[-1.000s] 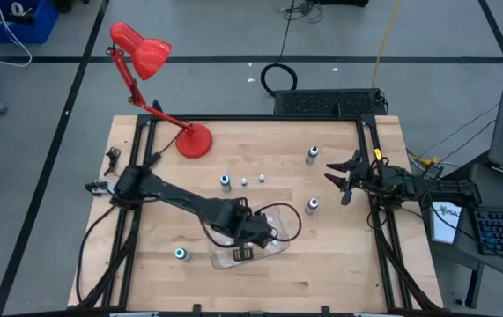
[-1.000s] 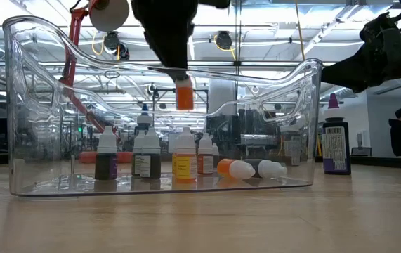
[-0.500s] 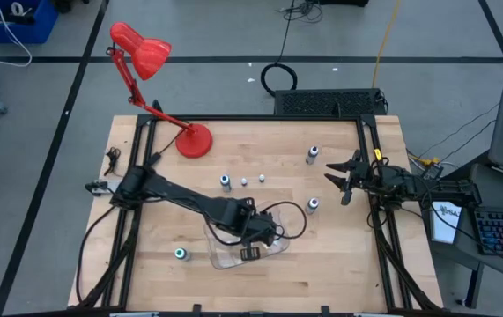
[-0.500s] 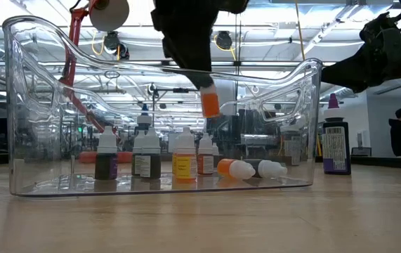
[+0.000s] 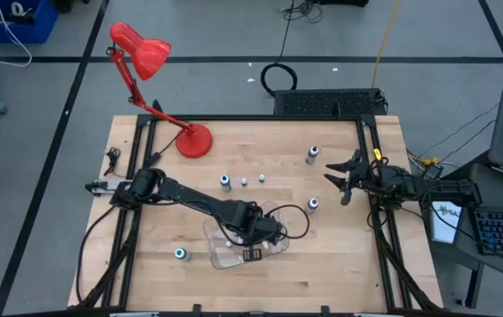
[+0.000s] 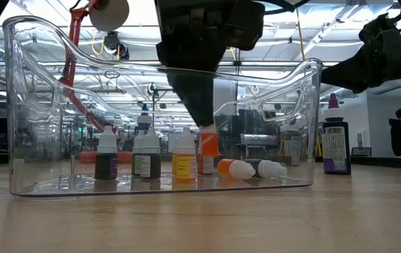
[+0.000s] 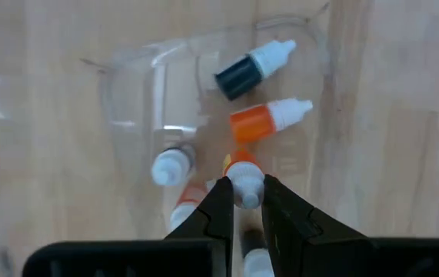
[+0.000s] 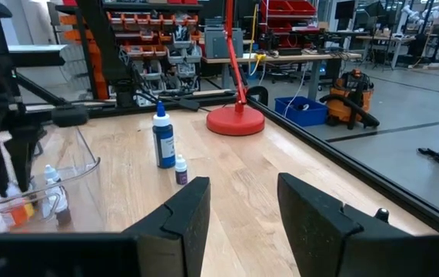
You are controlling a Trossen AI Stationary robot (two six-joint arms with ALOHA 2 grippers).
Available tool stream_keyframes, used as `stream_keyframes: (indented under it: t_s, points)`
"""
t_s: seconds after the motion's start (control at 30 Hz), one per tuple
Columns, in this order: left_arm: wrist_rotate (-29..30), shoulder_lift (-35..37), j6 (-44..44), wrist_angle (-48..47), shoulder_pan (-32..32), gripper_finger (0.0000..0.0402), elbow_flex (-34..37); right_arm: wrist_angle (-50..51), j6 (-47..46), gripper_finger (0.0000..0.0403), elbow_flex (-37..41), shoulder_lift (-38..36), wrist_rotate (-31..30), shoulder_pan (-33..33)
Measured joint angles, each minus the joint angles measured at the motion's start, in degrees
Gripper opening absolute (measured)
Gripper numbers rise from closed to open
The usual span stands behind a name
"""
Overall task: Pick & Place food coloring
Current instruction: Put the small orange food coloring into the bin
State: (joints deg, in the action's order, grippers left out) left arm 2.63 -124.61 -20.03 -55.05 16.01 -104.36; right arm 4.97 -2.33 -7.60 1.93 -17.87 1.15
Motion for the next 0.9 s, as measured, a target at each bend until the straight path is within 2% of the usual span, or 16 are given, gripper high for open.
stream_keyframes:
  t_s: [0.63,0.7,0.9]
  points:
    - [-1.63,-2.52,-0.05,1.4,0.02,0.0047,0.0,-0.04,0.0,0.0141,0.0,0.62,0.0,0.0]
    - [-1.63,-2.52,-0.15,1.39,0.02,0.0064,0.0,-0.04,-0.02,0.0141,0.0,0.61,0.0,0.0]
    - [-1.72,-2.52,-1.19,1.42,0.24,0.0163,0.0,-0.04,0.0,0.0141,0.0,0.61,0.0,0.0]
